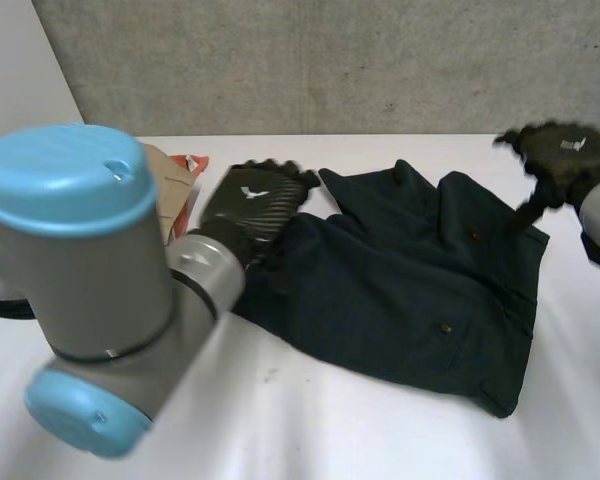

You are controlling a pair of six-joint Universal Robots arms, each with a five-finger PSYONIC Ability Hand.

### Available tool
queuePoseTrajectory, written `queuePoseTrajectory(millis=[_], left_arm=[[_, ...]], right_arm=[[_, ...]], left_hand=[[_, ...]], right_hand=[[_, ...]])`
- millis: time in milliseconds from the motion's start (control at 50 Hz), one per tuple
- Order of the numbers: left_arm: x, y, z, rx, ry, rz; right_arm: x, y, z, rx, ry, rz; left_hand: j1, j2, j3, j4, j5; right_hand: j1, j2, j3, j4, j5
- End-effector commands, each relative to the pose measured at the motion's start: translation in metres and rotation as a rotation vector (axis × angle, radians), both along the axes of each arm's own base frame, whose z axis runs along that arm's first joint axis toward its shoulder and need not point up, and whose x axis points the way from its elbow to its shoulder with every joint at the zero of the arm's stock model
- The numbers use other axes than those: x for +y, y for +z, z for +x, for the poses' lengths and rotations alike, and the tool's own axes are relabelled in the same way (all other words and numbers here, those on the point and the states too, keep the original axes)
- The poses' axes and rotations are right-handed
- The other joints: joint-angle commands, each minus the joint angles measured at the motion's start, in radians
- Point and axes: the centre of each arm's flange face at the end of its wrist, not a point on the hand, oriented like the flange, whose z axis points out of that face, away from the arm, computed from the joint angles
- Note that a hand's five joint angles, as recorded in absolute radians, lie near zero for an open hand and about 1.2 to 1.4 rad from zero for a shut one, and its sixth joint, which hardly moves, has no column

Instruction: Fold the laundry.

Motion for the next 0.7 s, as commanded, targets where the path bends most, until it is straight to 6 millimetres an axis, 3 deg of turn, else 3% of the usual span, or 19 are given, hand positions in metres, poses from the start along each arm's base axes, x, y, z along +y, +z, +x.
queuePoseTrajectory(millis=[20, 100, 180, 380, 420, 460, 640, 660, 700], left_arm=[[-0.043, -0.047, 0.025, -0.174, -0.056, 0.049], [-0.054, -0.077, 0.029, -0.256, -0.129, 0.094], [-0.058, -0.1, 0.028, -0.309, -0.176, 0.121], [-0.075, -0.124, 0.019, -0.326, -0.14, 0.101], [-0.075, -0.124, 0.018, -0.325, -0.138, 0.102], [-0.073, -0.125, 0.015, -0.322, -0.144, 0.1], [-0.069, -0.133, 0.004, -0.334, -0.166, 0.068], [-0.069, -0.134, 0.003, -0.335, -0.165, 0.064], [-0.071, -0.133, 0.002, -0.339, -0.152, 0.049]], right_arm=[[0.077, -0.02, 0.005, 0.107, 0.081, 0.322], [0.1, -0.046, 0.004, 0.165, 0.116, 0.404], [0.113, -0.073, 0.009, 0.195, 0.146, 0.357], [0.11, -0.113, 0.015, 0.224, 0.108, 0.146], [0.111, -0.116, 0.015, 0.229, 0.105, 0.153], [0.11, -0.114, 0.014, 0.221, 0.096, 0.146], [0.114, -0.089, 0.022, 0.182, 0.141, 0.055], [0.115, -0.086, 0.023, 0.179, 0.144, 0.044], [0.116, -0.076, 0.026, 0.163, 0.155, 0.013]], left_hand=[[0.115, 0.103, 0.096, 0.106, 0.082], [0.124, 0.112, 0.105, 0.115, 0.092], [0.124, 0.112, 0.105, 0.115, 0.092], [0.341, 0.329, 0.321, 0.331, 0.308], [0.432, 0.42, 0.412, 0.422, 0.399], [0.532, 0.52, 0.512, 0.522, 0.499], [0.564, 0.552, 0.545, 0.555, 0.532], [0.628, 0.616, 0.609, 0.619, 0.596], [0.968, 0.956, 0.949, 0.959, 0.936]], right_hand=[[0.14, 0.136, 0.136, 0.139, 0.13], [0.173, 0.169, 0.169, 0.171, 0.162], [0.185, 0.18, 0.181, 0.183, 0.174], [0.445, 0.441, 0.441, 0.444, 0.435], [0.662, 0.658, 0.658, 0.66, 0.651], [1.134, 1.129, 1.13, 1.132, 1.123], [1.136, 1.132, 1.132, 1.134, 1.126], [1.136, 1.132, 1.132, 1.134, 1.126], [1.136, 1.132, 1.132, 1.134, 1.126]])
